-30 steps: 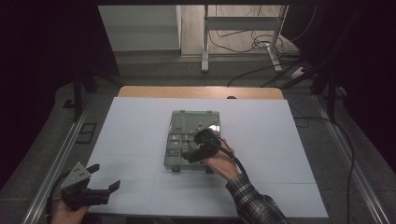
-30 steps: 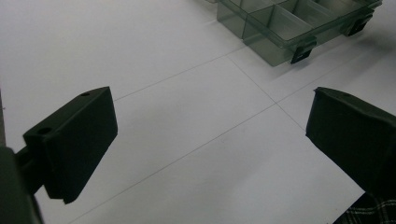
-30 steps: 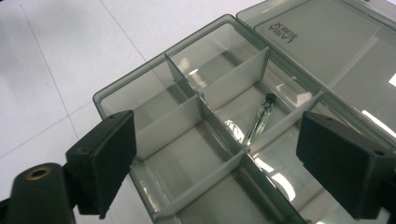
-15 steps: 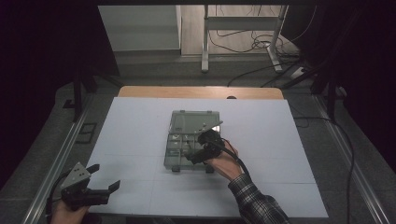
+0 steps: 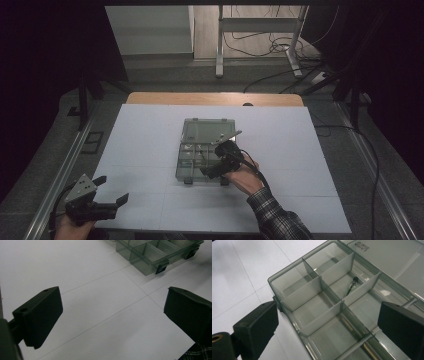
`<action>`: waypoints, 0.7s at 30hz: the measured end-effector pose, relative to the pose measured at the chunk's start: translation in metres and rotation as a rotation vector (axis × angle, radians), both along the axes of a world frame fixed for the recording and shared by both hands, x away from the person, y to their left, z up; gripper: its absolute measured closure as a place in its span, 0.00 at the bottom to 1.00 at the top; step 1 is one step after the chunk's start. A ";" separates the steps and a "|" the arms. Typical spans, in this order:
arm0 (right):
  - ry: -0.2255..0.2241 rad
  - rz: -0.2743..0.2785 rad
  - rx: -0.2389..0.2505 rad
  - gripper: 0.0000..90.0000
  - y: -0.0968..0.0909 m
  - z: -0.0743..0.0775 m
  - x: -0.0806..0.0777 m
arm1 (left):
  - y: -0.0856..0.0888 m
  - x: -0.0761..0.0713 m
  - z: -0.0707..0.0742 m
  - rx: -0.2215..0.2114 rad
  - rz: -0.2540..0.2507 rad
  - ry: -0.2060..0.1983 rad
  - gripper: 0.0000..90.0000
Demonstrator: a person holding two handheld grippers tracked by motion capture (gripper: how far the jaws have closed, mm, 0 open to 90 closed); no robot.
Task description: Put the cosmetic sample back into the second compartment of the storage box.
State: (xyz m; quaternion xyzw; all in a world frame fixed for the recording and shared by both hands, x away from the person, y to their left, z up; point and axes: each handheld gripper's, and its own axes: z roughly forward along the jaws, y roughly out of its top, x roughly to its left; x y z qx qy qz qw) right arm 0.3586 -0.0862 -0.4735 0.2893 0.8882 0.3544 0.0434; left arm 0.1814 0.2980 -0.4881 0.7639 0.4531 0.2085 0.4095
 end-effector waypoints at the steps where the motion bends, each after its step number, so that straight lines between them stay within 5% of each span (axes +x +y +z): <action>1: 0.001 0.001 0.001 0.03 -0.001 0.000 -0.001 | 0.000 0.000 0.000 0.000 0.000 0.000 0.03; 21: -0.047 -0.016 -0.024 0.03 -0.013 -0.002 -0.015 | 0.000 -0.001 0.000 0.000 -0.004 -0.003 0.03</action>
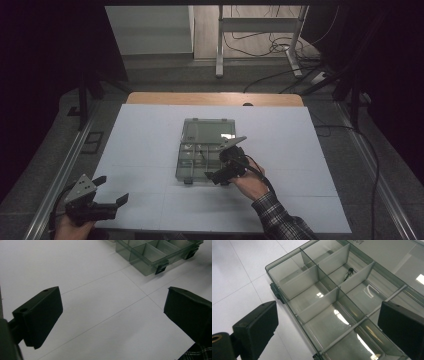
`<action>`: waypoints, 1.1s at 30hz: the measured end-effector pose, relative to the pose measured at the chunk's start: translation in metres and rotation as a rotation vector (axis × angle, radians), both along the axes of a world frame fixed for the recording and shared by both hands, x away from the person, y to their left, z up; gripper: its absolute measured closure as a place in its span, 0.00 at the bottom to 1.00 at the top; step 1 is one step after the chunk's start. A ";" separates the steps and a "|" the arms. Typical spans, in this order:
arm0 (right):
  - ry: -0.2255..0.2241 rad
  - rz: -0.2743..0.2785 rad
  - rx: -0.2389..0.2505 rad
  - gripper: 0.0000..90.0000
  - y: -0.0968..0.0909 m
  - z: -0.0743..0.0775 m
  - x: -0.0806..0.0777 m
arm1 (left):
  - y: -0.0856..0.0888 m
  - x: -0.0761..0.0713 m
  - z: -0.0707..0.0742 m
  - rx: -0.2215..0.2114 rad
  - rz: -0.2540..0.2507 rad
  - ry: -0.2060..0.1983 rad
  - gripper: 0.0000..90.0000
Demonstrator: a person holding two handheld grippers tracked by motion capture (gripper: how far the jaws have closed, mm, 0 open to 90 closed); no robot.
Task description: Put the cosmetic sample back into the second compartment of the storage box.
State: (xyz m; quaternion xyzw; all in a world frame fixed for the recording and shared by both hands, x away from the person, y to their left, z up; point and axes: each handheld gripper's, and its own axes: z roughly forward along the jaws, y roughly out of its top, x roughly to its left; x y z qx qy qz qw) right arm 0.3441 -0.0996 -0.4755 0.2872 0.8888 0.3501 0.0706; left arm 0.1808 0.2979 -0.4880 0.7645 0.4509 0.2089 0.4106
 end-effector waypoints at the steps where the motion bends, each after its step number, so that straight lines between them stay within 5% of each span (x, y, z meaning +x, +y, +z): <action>1: -0.002 0.000 0.002 0.03 -0.001 0.000 0.000 | 0.000 0.000 0.000 0.000 -0.001 0.000 0.03; 33: -0.054 -0.038 0.040 0.02 -0.046 0.008 -0.028 | 0.001 0.000 0.000 -0.007 -0.005 -0.002 0.03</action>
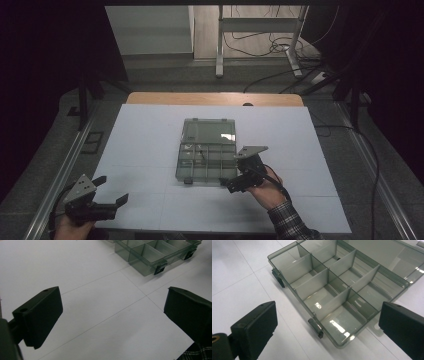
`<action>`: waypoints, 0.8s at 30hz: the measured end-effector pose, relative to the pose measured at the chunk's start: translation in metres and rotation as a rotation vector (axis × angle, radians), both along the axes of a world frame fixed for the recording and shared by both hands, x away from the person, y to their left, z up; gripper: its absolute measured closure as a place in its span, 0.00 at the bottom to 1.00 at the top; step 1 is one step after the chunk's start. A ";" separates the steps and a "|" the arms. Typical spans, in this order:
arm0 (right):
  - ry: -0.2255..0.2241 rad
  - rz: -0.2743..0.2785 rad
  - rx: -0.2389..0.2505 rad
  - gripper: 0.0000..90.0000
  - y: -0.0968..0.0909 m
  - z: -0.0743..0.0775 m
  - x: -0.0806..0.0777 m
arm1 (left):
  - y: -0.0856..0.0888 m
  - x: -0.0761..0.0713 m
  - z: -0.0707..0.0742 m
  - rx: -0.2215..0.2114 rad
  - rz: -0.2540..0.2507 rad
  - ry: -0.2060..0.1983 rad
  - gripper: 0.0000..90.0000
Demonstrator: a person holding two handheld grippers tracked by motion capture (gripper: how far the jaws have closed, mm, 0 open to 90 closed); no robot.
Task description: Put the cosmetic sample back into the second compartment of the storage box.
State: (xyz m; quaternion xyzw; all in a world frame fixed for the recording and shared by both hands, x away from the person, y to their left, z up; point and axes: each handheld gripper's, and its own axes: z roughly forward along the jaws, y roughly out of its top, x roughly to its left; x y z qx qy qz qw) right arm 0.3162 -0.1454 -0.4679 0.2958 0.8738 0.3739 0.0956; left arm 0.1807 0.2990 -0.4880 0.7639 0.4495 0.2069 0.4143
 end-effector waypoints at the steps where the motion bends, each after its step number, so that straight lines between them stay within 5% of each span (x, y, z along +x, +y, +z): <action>1: -0.004 -0.004 0.000 0.02 -0.002 0.000 -0.001 | 0.000 0.000 0.000 0.000 0.000 0.000 0.03; 24: -0.025 -0.051 0.030 0.00 -0.035 0.003 -0.027 | 0.000 0.000 0.000 0.002 0.001 0.000 0.03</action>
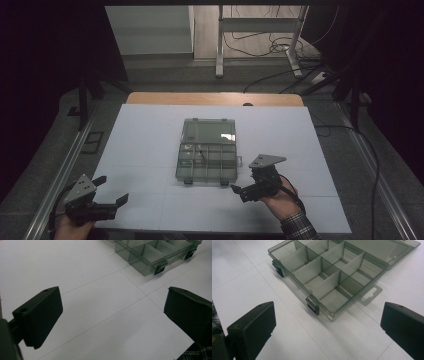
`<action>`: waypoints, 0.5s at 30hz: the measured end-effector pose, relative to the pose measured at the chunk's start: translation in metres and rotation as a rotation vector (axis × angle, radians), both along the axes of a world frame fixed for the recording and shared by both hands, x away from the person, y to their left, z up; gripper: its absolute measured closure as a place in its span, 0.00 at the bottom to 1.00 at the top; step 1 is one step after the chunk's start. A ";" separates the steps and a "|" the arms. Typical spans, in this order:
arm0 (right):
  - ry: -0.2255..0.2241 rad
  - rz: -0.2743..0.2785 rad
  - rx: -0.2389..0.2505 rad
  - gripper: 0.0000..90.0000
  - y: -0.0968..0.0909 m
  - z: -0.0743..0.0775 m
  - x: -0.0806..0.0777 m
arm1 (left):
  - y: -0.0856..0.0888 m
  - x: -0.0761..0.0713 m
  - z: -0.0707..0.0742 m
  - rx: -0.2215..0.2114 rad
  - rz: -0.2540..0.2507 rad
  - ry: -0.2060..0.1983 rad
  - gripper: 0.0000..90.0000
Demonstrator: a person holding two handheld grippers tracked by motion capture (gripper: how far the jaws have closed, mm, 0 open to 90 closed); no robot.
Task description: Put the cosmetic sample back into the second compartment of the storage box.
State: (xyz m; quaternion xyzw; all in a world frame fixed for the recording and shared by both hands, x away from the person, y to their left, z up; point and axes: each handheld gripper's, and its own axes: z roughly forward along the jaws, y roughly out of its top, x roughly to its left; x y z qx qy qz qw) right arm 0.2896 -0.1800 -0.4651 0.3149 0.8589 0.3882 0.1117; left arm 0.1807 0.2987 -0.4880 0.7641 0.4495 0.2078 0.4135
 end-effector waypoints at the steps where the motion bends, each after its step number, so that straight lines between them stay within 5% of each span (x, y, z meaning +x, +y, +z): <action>1: -0.001 -0.003 -0.001 0.00 -0.002 0.000 -0.001 | 0.000 0.000 0.000 0.000 0.000 0.000 0.03; 15: -0.018 -0.045 0.010 0.00 -0.020 0.002 -0.012 | 0.001 0.000 0.000 -0.005 -0.001 0.000 0.03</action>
